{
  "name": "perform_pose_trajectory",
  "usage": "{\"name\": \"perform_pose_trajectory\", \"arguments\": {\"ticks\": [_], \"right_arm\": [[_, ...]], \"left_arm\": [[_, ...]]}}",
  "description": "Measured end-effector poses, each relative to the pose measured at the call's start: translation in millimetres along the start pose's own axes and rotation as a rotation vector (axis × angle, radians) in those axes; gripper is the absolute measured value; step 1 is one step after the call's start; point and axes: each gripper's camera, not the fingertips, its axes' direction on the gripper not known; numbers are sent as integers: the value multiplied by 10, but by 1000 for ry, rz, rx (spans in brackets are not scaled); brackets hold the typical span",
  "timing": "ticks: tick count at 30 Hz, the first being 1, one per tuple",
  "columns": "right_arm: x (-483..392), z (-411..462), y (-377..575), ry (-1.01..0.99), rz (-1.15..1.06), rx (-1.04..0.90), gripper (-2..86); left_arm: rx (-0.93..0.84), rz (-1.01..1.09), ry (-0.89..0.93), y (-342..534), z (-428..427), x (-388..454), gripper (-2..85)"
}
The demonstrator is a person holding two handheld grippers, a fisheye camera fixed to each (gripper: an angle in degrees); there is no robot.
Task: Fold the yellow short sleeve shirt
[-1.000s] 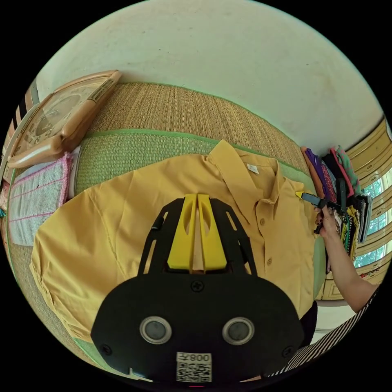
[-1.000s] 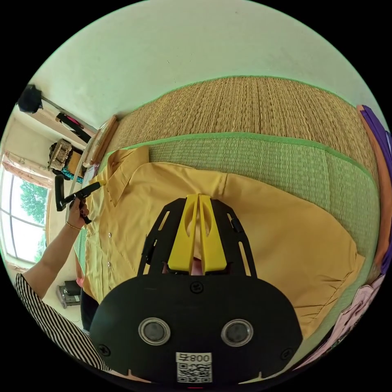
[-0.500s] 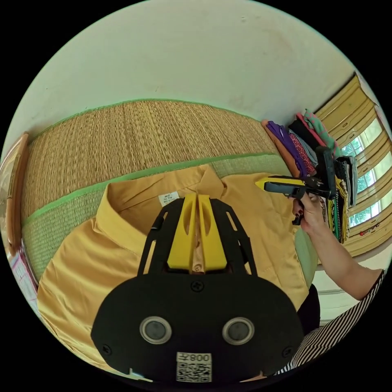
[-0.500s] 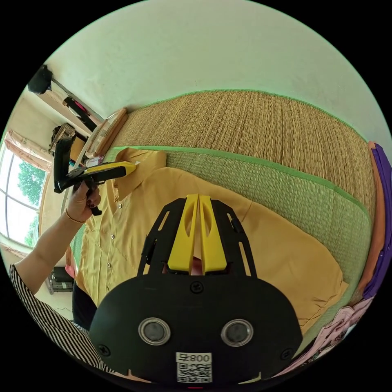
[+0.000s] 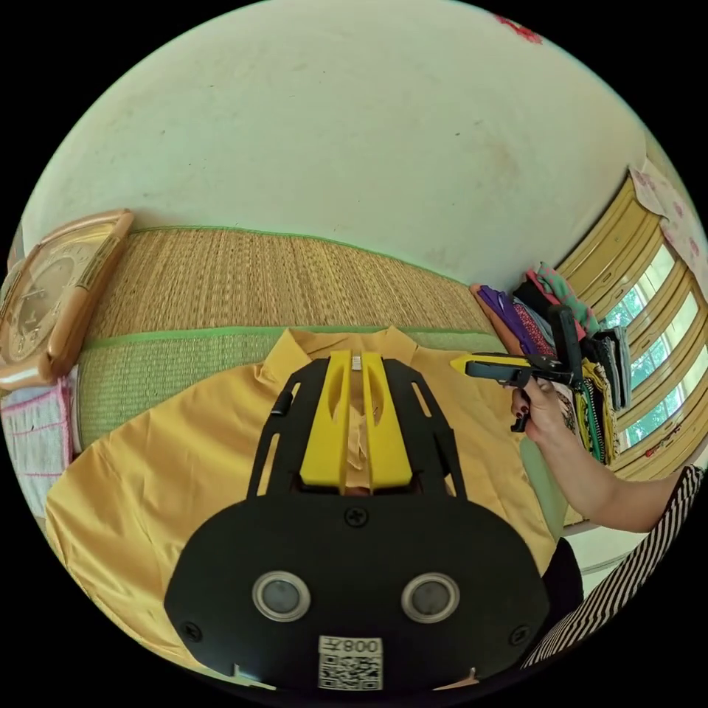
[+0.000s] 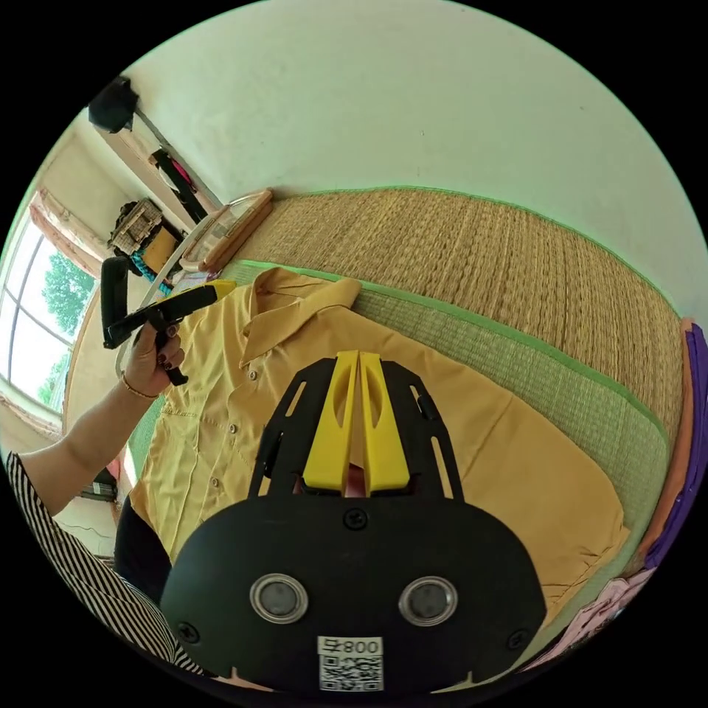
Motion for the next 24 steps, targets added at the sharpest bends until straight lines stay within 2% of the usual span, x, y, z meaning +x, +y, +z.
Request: {"name": "perform_pose_trajectory", "arguments": {"ticks": [3,7,9,11,15,19,24], "right_arm": [[-251,396,-249,16,-52,-60,1],[-232,882,-413,40,-30,-150,0],[-83,885,-431,-38,16,-117,0],[-15,893,-413,-63,33,-105,1],[-18,917,-396,-63,18,-115,1],[-7,927,-392,-66,1,-131,1],[104,885,-313,-113,28,-123,2]], "left_arm": [[-13,-111,-70,74,-15,-286,6],[-101,-196,-44,52,232,-514,4],[-161,-162,-72,-8,365,-462,3],[-144,-131,-107,-79,358,-375,3],[-56,-50,-27,-140,275,-154,3],[-198,-11,-106,-246,587,-77,3],[-130,-32,-78,-293,508,-31,4]]}}
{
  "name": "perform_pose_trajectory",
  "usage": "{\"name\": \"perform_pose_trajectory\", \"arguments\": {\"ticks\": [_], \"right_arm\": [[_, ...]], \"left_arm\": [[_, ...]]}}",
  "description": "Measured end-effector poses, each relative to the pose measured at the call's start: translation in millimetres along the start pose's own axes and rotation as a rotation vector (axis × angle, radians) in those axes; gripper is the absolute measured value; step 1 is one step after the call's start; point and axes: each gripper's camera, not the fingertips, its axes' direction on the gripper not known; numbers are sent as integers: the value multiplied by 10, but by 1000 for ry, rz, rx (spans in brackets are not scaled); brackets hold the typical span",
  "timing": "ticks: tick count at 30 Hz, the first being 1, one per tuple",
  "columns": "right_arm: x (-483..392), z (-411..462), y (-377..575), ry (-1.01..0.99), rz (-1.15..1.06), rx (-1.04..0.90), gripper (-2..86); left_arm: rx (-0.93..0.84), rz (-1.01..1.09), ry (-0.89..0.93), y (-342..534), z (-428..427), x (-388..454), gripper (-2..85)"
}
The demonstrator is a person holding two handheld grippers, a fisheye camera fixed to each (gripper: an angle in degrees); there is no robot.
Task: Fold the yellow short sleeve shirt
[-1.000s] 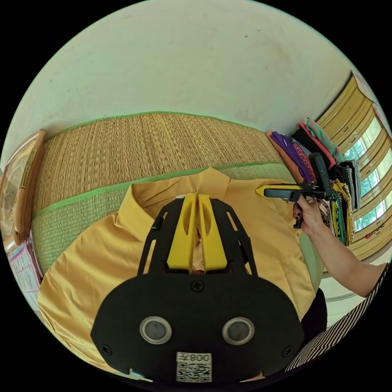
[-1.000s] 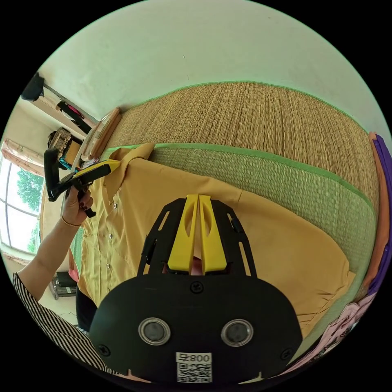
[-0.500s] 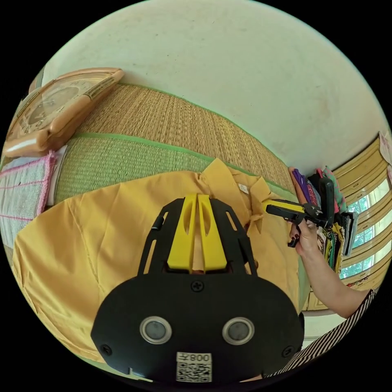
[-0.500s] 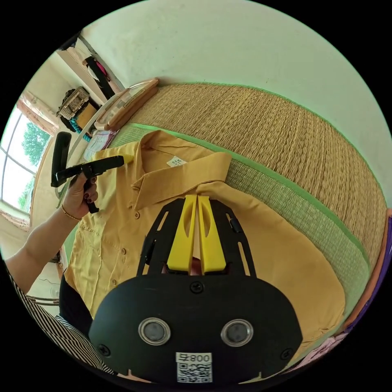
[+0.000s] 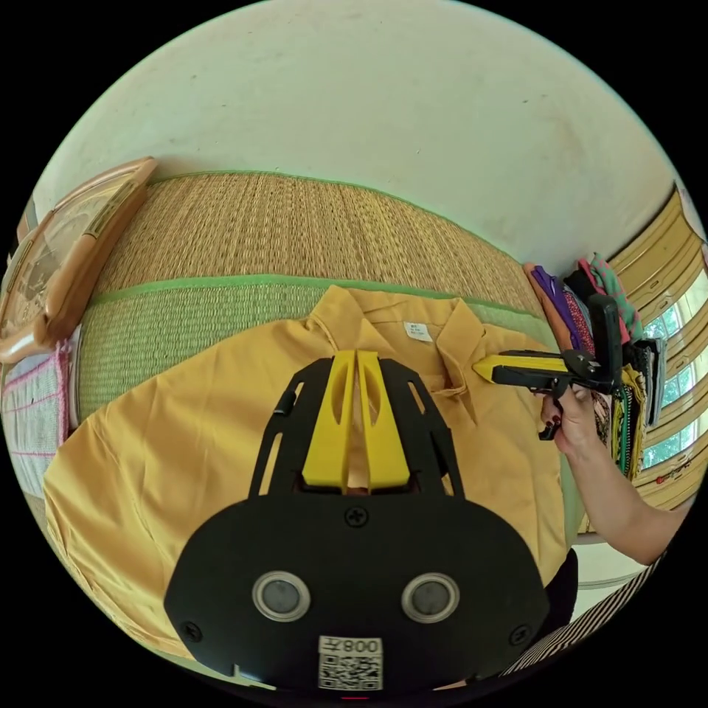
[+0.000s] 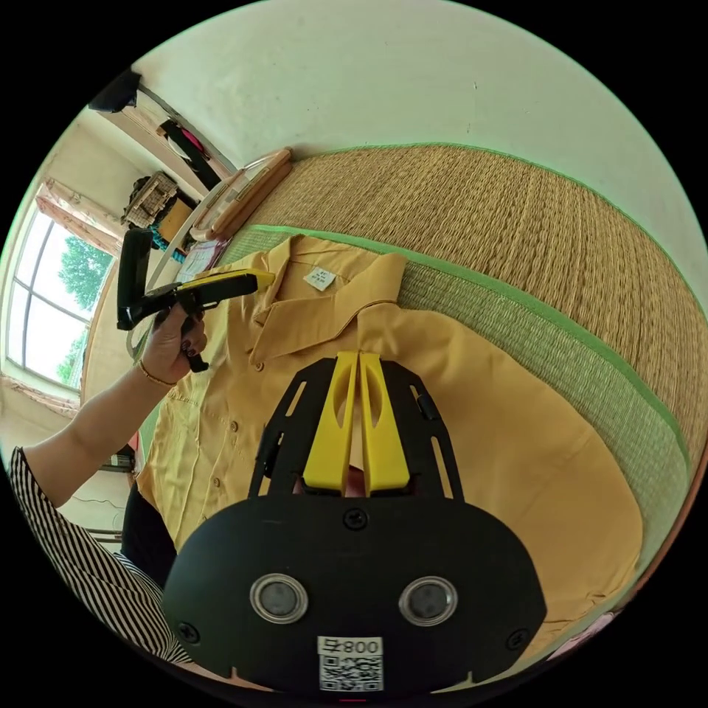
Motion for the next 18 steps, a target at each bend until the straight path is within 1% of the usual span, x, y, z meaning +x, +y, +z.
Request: {"name": "perform_pose_trajectory", "arguments": {"ticks": [3,6,9,11,14,16,18], "right_arm": [[-42,-167,89,25,-15,45,2],[73,-361,243,46,15,88,1],[350,-440,401,107,96,77,1],[521,-455,492,153,133,64,1],[773,-609,626,138,207,104,1],[851,-670,658,144,234,116,1],[839,-684,643,138,234,110,1]], "left_arm": [[53,53,94,82,-139,127,6],[30,93,165,161,-129,234,9],[-54,105,115,199,5,317,7],[-107,107,129,211,94,359,5],[-94,131,147,230,64,471,4],[-136,174,87,234,71,581,3],[-122,175,73,254,11,615,3]]}}
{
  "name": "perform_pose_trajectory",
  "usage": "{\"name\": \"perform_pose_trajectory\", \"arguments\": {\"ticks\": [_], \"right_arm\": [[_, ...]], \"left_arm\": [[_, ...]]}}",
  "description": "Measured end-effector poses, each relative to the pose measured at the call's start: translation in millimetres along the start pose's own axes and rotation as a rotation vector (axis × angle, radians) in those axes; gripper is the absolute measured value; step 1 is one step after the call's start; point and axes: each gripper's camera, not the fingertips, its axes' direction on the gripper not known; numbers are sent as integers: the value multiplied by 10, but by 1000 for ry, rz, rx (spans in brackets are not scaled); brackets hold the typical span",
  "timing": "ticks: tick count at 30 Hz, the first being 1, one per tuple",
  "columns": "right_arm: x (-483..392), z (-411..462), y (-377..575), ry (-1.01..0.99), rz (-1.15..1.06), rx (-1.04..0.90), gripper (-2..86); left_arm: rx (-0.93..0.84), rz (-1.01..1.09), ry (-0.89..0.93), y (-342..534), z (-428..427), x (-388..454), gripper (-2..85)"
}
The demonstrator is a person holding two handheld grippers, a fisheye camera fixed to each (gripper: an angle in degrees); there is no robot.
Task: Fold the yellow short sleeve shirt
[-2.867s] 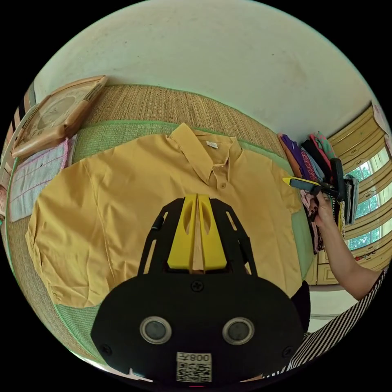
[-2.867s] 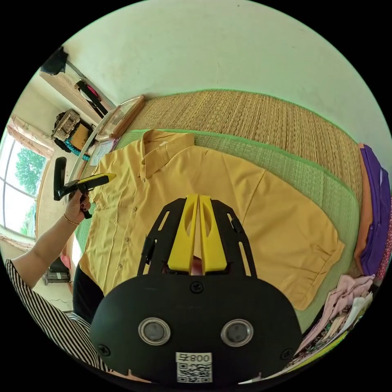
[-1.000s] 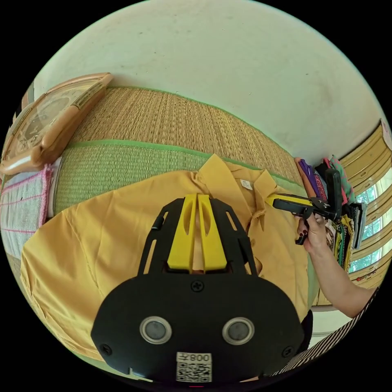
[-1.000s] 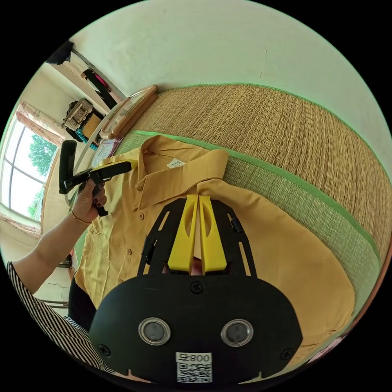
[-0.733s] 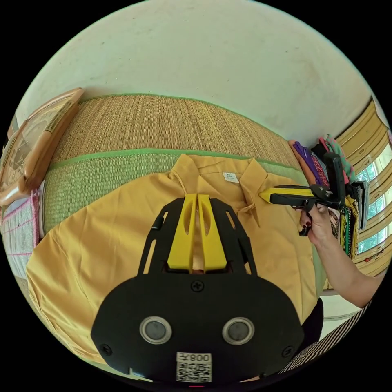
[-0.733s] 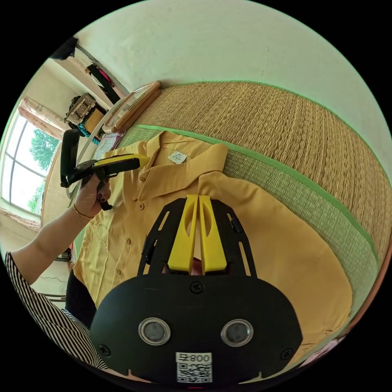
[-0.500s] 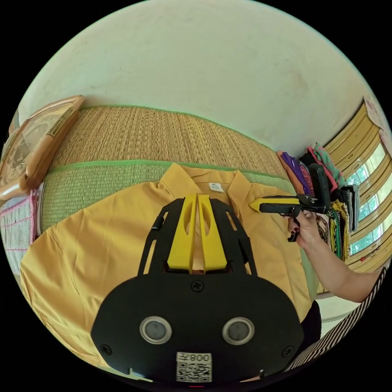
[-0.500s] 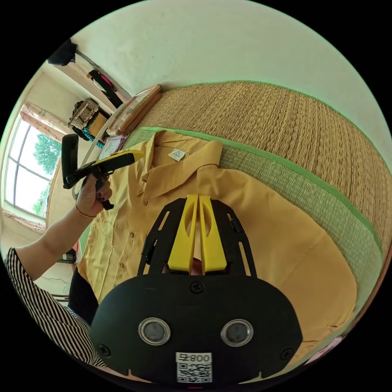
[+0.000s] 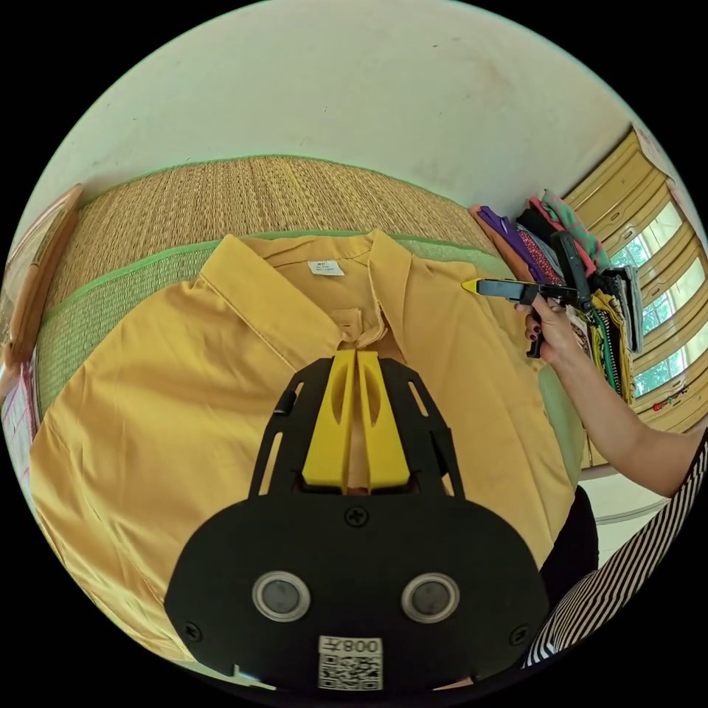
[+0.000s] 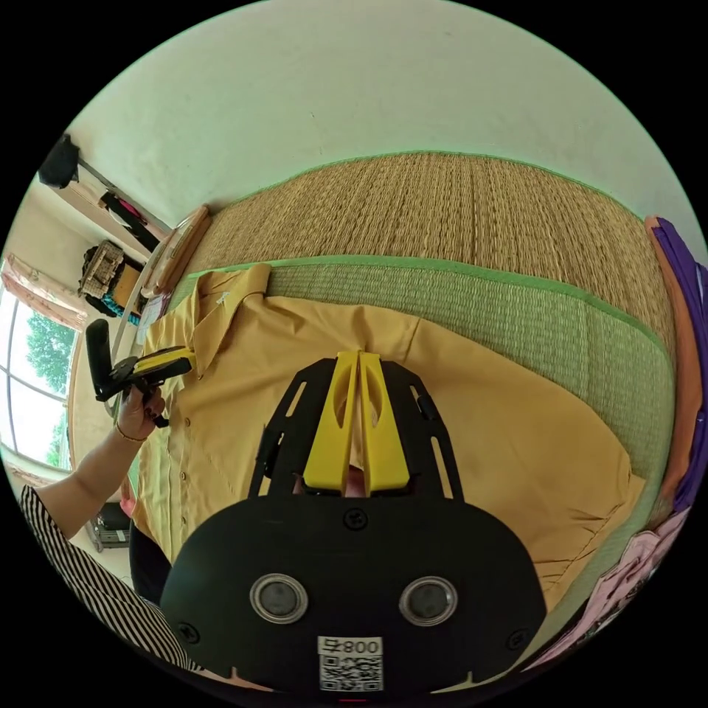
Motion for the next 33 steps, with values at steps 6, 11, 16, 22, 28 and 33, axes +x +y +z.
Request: {"name": "perform_pose_trajectory", "arguments": {"ticks": [6,11,16,22,28,33], "right_arm": [[-536,-155,0,-59,-94,62,1],[-1466,-15,-134,-183,-271,58,2],[-1972,520,-317,-228,-348,-34,2],[-1957,661,-225,-240,-329,-55,1],[-2068,529,-109,-221,-367,-50,2],[-2083,495,-29,-202,-367,-58,1]], "left_arm": [[75,-12,-77,100,-306,87,7],[13,-18,-58,73,-256,145,12],[39,-28,-102,55,-382,267,8],[66,-50,-123,14,-552,344,5],[70,-74,-107,21,-733,457,4],[95,-69,-79,74,-980,616,4]]}}
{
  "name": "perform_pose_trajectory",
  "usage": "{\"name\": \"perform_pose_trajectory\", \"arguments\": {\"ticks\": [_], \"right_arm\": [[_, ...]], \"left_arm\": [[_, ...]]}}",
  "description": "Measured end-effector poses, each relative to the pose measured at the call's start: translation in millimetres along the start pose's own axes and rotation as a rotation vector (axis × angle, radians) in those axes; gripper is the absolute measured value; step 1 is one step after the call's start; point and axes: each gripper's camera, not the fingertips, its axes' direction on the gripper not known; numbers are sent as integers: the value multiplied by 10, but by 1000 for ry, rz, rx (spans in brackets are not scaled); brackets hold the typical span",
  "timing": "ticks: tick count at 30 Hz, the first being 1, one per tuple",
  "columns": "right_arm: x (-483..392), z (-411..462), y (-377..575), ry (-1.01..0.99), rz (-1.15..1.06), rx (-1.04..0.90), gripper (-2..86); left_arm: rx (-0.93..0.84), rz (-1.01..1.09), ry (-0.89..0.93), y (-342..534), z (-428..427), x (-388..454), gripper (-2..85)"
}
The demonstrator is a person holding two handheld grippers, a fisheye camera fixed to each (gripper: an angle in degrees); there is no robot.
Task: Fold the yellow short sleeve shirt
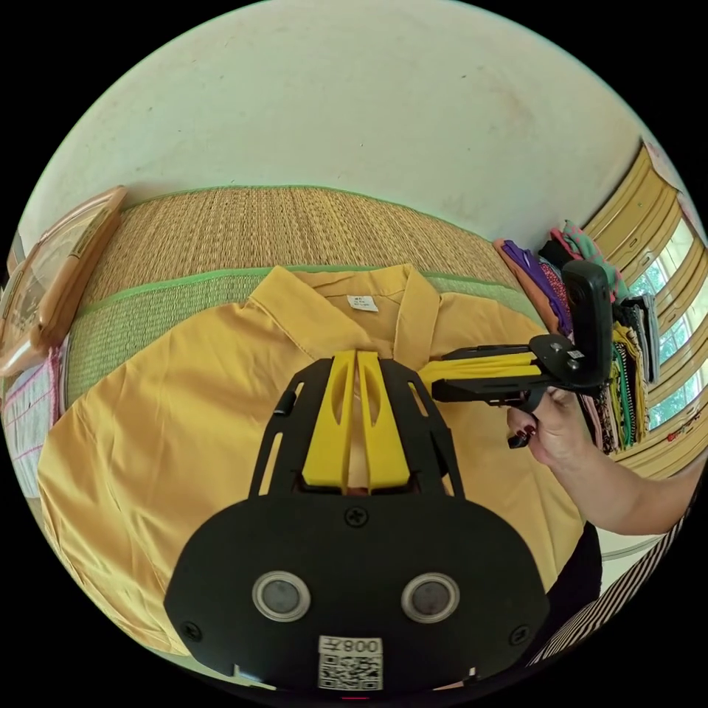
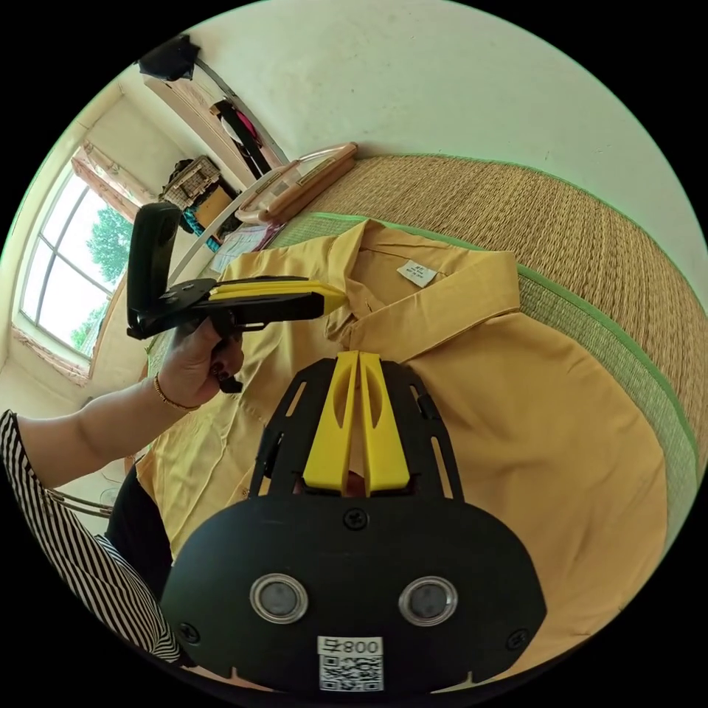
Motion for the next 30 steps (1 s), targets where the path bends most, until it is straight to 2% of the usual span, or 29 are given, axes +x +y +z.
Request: {"name": "perform_pose_trajectory", "arguments": {"ticks": [6,11,18,20,23,24,26,28,30], "right_arm": [[-36,-57,37,37,21,10,2],[-3,-191,151,23,68,40,2],[-41,-803,662,-54,113,169,2],[-63,-851,846,-42,123,148,2],[32,-604,994,-34,167,12,2],[73,-593,1071,-54,191,17,3],[76,-790,1189,-102,210,61,3],[-15,-1062,1358,-74,191,116,4],[-43,-1401,1756,-29,203,142,5]], "left_arm": [[-57,3,29,-45,-139,153,4],[-15,-22,71,-64,-411,318,4],[-27,-37,76,46,-987,625,3],[-45,-46,62,102,-1094,701,3],[-146,-71,3,118,-1079,779,4],[-124,-77,17,108,-1130,815,4],[-120,-148,42,40,-1252,862,4],[-57,-144,56,-43,-1482,1045,6],[-69,-131,56,-106,-1572,1182,8]]}}
